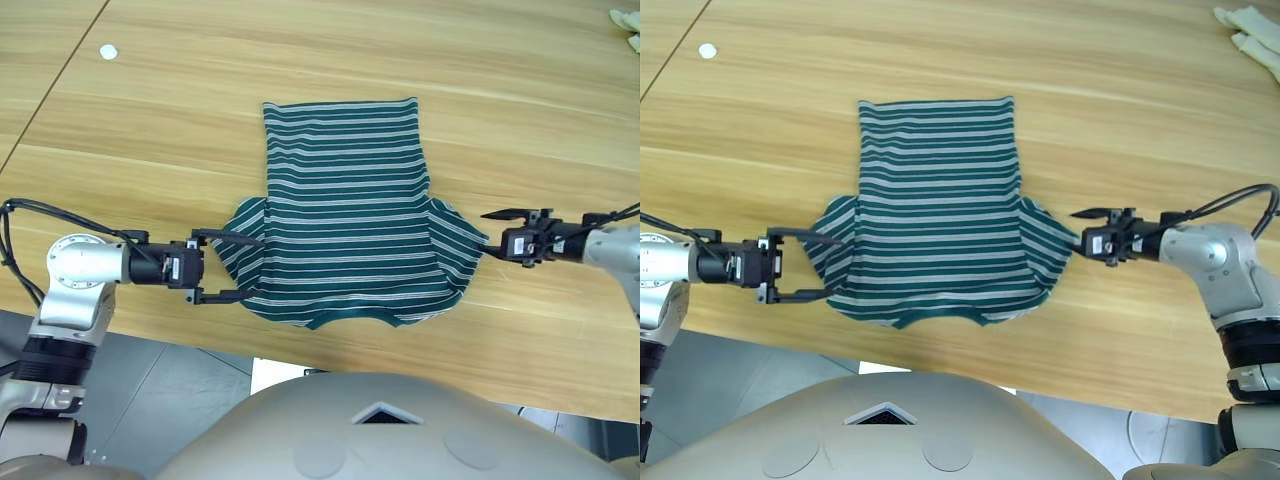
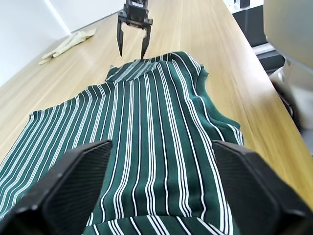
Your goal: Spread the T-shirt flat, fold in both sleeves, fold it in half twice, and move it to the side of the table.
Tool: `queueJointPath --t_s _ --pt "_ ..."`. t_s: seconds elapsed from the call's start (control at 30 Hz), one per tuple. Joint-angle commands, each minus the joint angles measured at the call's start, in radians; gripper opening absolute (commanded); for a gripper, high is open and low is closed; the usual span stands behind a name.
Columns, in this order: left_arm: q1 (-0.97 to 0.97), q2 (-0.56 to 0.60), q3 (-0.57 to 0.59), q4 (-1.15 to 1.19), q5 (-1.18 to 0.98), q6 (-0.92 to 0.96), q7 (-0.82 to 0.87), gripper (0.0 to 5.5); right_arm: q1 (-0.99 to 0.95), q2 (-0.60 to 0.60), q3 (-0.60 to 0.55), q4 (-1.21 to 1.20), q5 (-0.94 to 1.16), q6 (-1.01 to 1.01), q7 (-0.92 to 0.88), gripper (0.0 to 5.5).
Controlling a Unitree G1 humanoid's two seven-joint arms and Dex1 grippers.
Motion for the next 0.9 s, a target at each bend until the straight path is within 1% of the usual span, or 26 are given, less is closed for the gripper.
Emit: queueJointPath --t_s 0.03,0.07,0.13,0.17,0.2,0.23,0.3,0.4,0.5,0.6,0.87,0.9 --pt "-0.008 0.008 0.021 0.042 0.056 -0.024 0.006 4.39 0.034 -0.021 -0.028 -0.045 0.047 -0.025 0.007 2.88" --pt "-0.016 0.016 0.026 0.073 0.109 -0.04 0.032 4.59 0.045 -0.023 -0.036 -0.059 0.061 -0.028 0.008 2.88" --pt "-0.065 0.052 0.036 0.196 0.408 -0.076 0.238 4.89 0.058 -0.03 -0.065 -0.082 0.088 -0.036 0.001 2.88" --pt "-0.076 0.068 0.043 0.225 0.515 -0.087 0.313 5.07 0.065 -0.034 -0.081 -0.093 0.104 -0.039 -0.001 2.88" --pt "-0.06 0.078 0.055 0.213 0.558 -0.099 0.345 5.22 0.072 -0.038 -0.096 -0.103 0.117 -0.04 -0.002 2.88" --pt "-0.039 0.088 0.066 0.189 0.58 -0.11 0.366 5.37 0.077 -0.041 -0.108 -0.11 0.125 -0.037 -0.005 2.88" --pt "-0.006 0.106 0.083 0.156 0.599 -0.127 0.408 5.37 0.082 -0.043 -0.122 -0.118 0.13 -0.031 -0.006 2.88" --pt "-0.001 0.127 0.096 0.171 0.646 -0.124 0.469 5.37 0.088 -0.04 -0.134 -0.134 0.132 -0.021 -0.005 2.88" --pt "0.008 0.12 0.061 0.164 0.669 -0.129 0.482 5.37 0.093 -0.038 -0.14 -0.148 0.133 -0.014 -0.005 2.88" --pt "0.011 0.103 0.025 0.134 0.632 -0.146 0.469 5.37 0.099 -0.037 -0.146 -0.161 0.136 -0.007 -0.004 2.88" --pt "-0.046 0.089 -0.022 0.14 0.675 -0.126 0.509 5.37 0.099 -0.03 -0.143 -0.18 0.132 0.012 -0.002 2.88" --pt "-0.051 0.091 -0.025 0.14 0.685 -0.12 0.514 5.19 0.1 -0.03 -0.142 -0.183 0.132 0.015 -0.001 2.88"
